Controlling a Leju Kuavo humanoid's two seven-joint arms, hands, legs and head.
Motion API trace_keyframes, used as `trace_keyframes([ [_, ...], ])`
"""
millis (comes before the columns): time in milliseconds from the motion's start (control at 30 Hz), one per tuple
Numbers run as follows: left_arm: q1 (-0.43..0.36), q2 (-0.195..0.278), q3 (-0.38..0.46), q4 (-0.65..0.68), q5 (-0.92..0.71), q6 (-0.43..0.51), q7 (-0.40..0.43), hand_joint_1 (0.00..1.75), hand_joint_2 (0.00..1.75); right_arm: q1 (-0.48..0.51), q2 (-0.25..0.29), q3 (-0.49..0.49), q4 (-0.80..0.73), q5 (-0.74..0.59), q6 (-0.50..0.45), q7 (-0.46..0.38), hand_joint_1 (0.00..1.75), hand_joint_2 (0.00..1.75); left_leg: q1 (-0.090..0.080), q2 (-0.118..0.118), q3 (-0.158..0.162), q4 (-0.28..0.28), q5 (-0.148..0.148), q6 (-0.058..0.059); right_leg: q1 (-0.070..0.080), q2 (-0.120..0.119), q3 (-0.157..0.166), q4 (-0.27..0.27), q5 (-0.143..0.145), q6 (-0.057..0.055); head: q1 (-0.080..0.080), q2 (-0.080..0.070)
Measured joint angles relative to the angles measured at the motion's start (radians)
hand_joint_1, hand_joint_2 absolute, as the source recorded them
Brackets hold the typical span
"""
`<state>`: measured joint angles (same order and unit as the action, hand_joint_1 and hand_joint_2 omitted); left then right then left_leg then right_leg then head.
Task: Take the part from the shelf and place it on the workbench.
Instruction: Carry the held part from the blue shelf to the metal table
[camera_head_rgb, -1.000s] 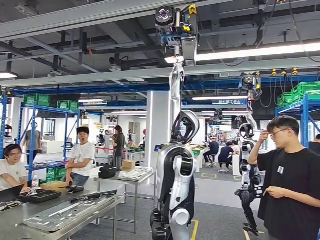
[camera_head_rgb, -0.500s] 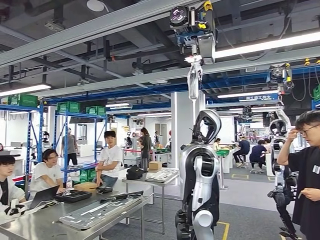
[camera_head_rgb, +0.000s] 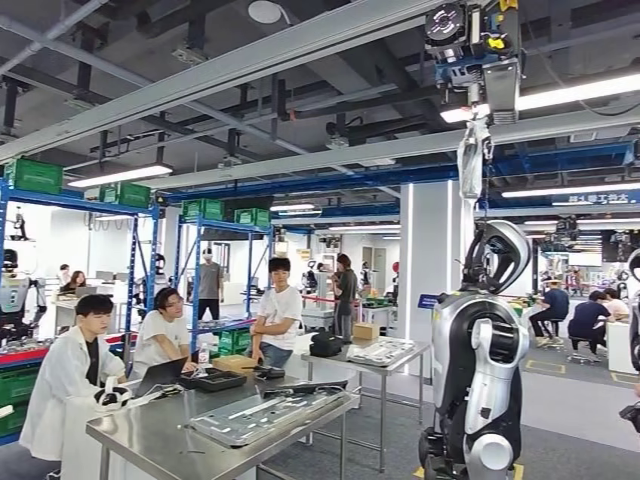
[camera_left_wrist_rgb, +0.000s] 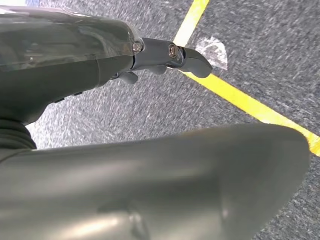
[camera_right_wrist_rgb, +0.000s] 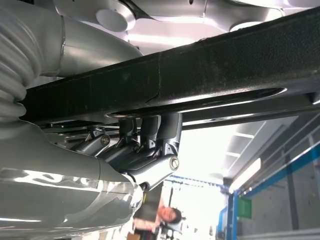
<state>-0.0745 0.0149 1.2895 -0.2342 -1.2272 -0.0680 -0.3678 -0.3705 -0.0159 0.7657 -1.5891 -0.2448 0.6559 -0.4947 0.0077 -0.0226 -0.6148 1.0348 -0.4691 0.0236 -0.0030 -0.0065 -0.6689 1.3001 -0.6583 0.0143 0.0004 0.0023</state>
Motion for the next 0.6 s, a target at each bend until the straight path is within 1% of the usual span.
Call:
trace_keyframes([
  [33, 0.001, 0.0, 0.0, 0.0, 0.0, -0.002, 0.001, 0.0, 1.75, -0.001, 0.0, 0.001, 0.003, -0.002, 0.001, 0.0, 1.75, 1.75, -0.003, -0.011, 0.001, 0.0, 0.0, 0.001, 0.002, 0.002, -0.002, -0.004, 0.018, -0.005, 0.0, 0.0],
  [67, 0.002, 0.0, 0.0, 0.0, -0.001, -0.005, 0.002, 0.0, 1.75, -0.002, 0.0, 0.002, 0.006, -0.005, 0.002, 0.0, 1.75, 1.75, -0.004, -0.022, 0.003, 0.0, 0.0, 0.001, 0.005, 0.007, 0.015, -0.047, 0.052, -0.011, 0.0, 0.0],
  [100, 0.003, -0.001, 0.0, 0.0, -0.002, -0.006, 0.002, 0.0, 1.75, -0.005, 0.0, 0.003, 0.007, -0.008, 0.004, 0.0, 1.75, 1.75, -0.005, -0.033, 0.004, 0.0, 0.0, 0.001, 0.008, 0.021, 0.043, -0.115, 0.093, -0.019, 0.0, 0.0],
  [133, 0.002, -0.003, 0.0, 0.0, -0.002, -0.008, 0.002, 0.0, 1.75, -0.008, 0.0, 0.004, 0.008, -0.009, 0.005, 0.0, 1.75, 1.75, -0.007, -0.043, 0.004, 0.001, 0.001, 0.0, 0.01, 0.04, 0.071, -0.18, 0.126, -0.027, 0.0, 0.0],
  [167, 0.001, -0.006, 0.0, 0.0, -0.002, -0.008, 0.003, 0.0, 1.75, -0.011, 0.0, 0.004, 0.009, -0.011, 0.006, 0.0, 1.75, 1.75, -0.006, -0.052, 0.002, 0.001, 0.002, -0.001, 0.011, 0.057, 0.092, -0.231, 0.147, -0.032, 0.0, 0.0],
  [200, 0.001, -0.008, 0.0, 0.0, -0.003, -0.008, 0.004, 0.0, 1.75, -0.013, 0.0, 0.004, 0.01, -0.012, 0.006, 0.0, 1.75, 1.75, -0.004, -0.061, -0.002, 0.002, 0.004, -0.004, 0.012, 0.069, 0.104, -0.261, 0.154, -0.034, 0.0, 0.0],
  [233, 0.001, -0.01, 0.0, 0.0, -0.004, -0.008, 0.005, 0.0, 1.75, -0.015, 0.0, 0.005, 0.011, -0.013, 0.006, 0.001, 1.75, 1.75, -0.002, -0.069, -0.006, 0.001, 0.006, -0.009, 0.013, 0.071, 0.106, -0.271, 0.152, -0.034, 0.0, 0.0],
  [267, 0.003, -0.01, 0.0, 0.0, -0.005, -0.008, 0.006, 0.0, 1.75, -0.016, 0.001, 0.005, 0.012, -0.014, 0.006, 0.001, 1.75, 1.75, 0.0, -0.077, -0.009, -0.001, 0.009, -0.014, 0.013, 0.063, 0.109, -0.279, 0.152, -0.034, 0.0, 0.0],
  [300, 0.006, -0.01, 0.0, 0.0, -0.007, -0.008, 0.006, 0.0, 1.75, -0.017, 0.002, 0.005, 0.012, -0.015, 0.006, 0.001, 1.75, 1.75, 0.001, -0.078, -0.011, 0.0, 0.009, -0.018, 0.011, 0.054, 0.111, -0.286, 0.154, -0.035, 0.0, 0.0],
  [333, 0.008, -0.01, 0.001, 0.0, -0.009, -0.008, 0.008, 0.0, 1.75, -0.018, 0.004, 0.005, 0.012, -0.017, 0.006, 0.001, 1.75, 1.75, 0.0, -0.068, -0.015, 0.009, 0.0, -0.022, 0.008, 0.045, 0.114, -0.293, 0.157, -0.037, 0.0, 0.0],
  [367, 0.009, -0.01, 0.001, 0.0, -0.01, -0.008, 0.008, 0.0, 1.75, -0.021, 0.005, 0.005, 0.012, -0.018, 0.006, 0.001, 1.75, 1.75, -0.002, -0.051, -0.027, 0.037, -0.019, -0.027, 0.006, 0.034, 0.118, -0.3, 0.16, -0.039, 0.0, 0.0],
  [400, 0.008, -0.011, 0.001, 0.0, -0.01, -0.008, 0.009, 0.0, 1.75, -0.022, 0.006, 0.005, 0.012, -0.019, 0.006, 0.0, 1.75, 1.75, -0.001, -0.029, -0.048, 0.084, -0.048, -0.031, 0.004, 0.022, 0.12, -0.304, 0.161, -0.04, 0.0, 0.0],
  [433, 0.006, -0.011, 0.001, 0.0, -0.011, -0.008, 0.009, 0.0, 1.75, -0.023, 0.006, 0.005, 0.012, -0.02, 0.006, 0.0, 1.75, 1.75, 0.0, -0.011, -0.076, 0.146, -0.079, -0.038, 0.005, 0.011, 0.121, -0.305, 0.161, -0.041, 0.0, 0.0],
  [467, 0.004, -0.011, 0.001, 0.0, -0.011, -0.009, 0.01, 0.0, 1.75, -0.023, 0.006, 0.005, 0.012, -0.021, 0.006, 0.0, 1.75, 1.75, 0.003, -0.001, -0.104, 0.206, -0.104, -0.043, 0.005, -0.001, 0.121, -0.304, 0.161, -0.041, 0.0, 0.0],
  [500, 0.004, -0.011, 0.001, 0.0, -0.011, -0.011, 0.011, 0.0, 1.75, -0.023, 0.006, 0.005, 0.012, -0.021, 0.007, 0.001, 1.75, 1.75, 0.007, 0.004, -0.122, 0.245, -0.115, -0.048, 0.005, -0.013, 0.121, -0.304, 0.16, -0.04, 0.0, 0.0],
  [533, 0.006, -0.011, 0.001, 0.0, -0.011, -0.013, 0.012, 0.0, 1.75, -0.024, 0.006, 0.005, 0.012, -0.022, 0.007, 0.001, 1.75, 1.75, 0.011, 0.009, -0.123, 0.249, -0.107, -0.052, 0.005, -0.023, 0.121, -0.304, 0.159, -0.039, 0.0, 0.0],
  [567, 0.007, -0.011, 0.001, 0.0, -0.012, -0.014, 0.013, 0.0, 1.75, -0.026, 0.006, 0.005, 0.012, -0.023, 0.008, 0.001, 1.75, 1.75, 0.016, 0.015, -0.104, 0.215, -0.082, -0.056, 0.004, -0.032, 0.123, -0.304, 0.157, -0.036, 0.0, 0.0],
  [600, 0.008, -0.011, 0.001, 0.0, -0.012, -0.015, 0.013, 0.0, 1.75, -0.027, 0.007, 0.005, 0.011, -0.024, 0.008, 0.001, 1.75, 1.75, 0.019, 0.027, -0.07, 0.151, -0.047, -0.059, 0.004, -0.04, 0.126, -0.303, 0.154, -0.032, 0.0, 0.0],
])
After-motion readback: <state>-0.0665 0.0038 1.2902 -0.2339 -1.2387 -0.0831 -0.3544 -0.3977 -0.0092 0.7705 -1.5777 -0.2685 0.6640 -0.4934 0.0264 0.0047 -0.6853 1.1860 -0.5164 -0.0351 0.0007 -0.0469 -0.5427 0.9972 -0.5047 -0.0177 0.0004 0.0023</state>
